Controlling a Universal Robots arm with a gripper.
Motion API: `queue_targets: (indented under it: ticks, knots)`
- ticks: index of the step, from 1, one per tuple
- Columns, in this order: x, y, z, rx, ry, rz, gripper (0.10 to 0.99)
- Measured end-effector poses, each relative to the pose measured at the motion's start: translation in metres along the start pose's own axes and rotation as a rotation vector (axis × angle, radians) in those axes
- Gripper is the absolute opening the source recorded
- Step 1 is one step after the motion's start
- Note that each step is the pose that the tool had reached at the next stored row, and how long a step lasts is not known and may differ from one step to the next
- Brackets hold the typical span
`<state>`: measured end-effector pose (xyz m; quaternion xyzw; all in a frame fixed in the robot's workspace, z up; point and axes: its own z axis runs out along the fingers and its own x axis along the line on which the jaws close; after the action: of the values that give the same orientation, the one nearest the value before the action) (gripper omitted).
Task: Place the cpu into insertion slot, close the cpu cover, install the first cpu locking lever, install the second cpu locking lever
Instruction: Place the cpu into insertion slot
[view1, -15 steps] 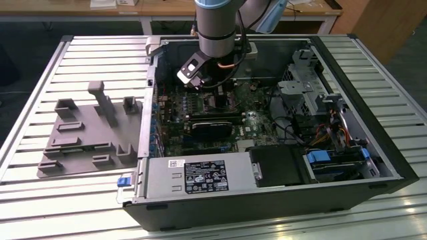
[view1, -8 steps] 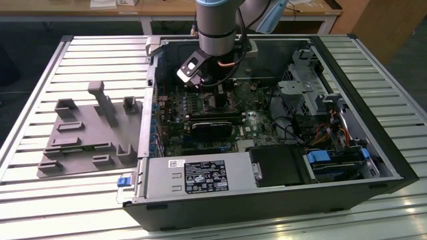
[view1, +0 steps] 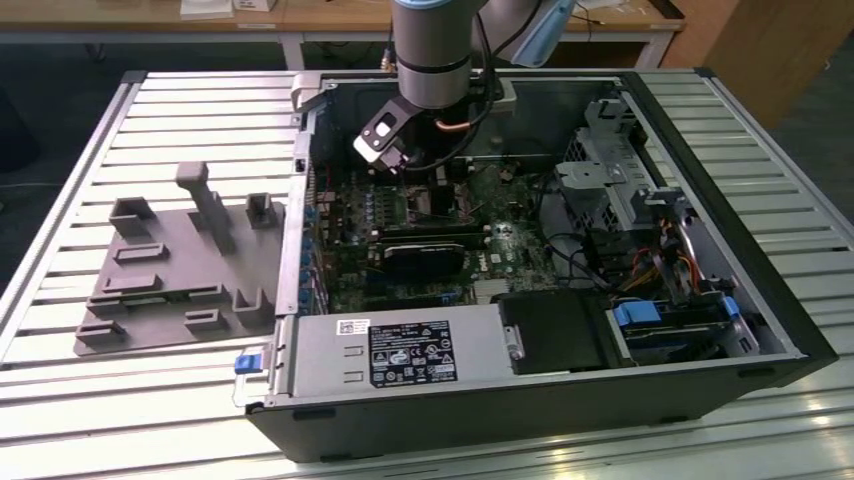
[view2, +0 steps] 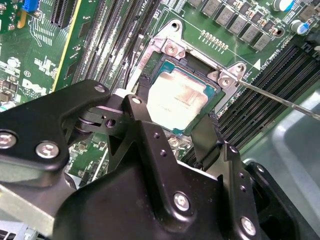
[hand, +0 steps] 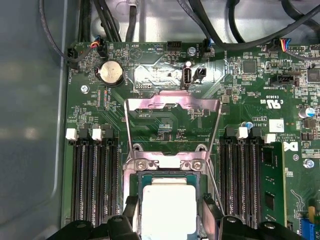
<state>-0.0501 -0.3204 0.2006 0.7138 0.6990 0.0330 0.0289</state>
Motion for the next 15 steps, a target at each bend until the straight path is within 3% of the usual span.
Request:
queue_targets:
  ticks: [5, 7, 9, 10, 12, 13, 15]
  knots:
    - [0.0000, 0.0000, -0.0003, 0.000, -0.0001, 0.000, 0.600]
    - [0.0000, 0.0000, -0.0004, 0.000, -0.0001, 0.000, 0.471]
    - [0.0000, 0.0000, -0.0004, 0.000, -0.0001, 0.000, 0.471]
    - [0.0000, 0.0000, -0.0005, 0.000, -0.0001, 0.000, 0.357]
    - [0.0000, 0.0001, -0.0006, 0.000, -0.0001, 0.000, 0.235]
    - [0.0000, 0.0001, -0.0006, 0.000, 0.0000, 0.000, 0.235]
    - [0.0000, 0.0001, -0.0008, 0.000, -0.0001, 0.000, 0.122]
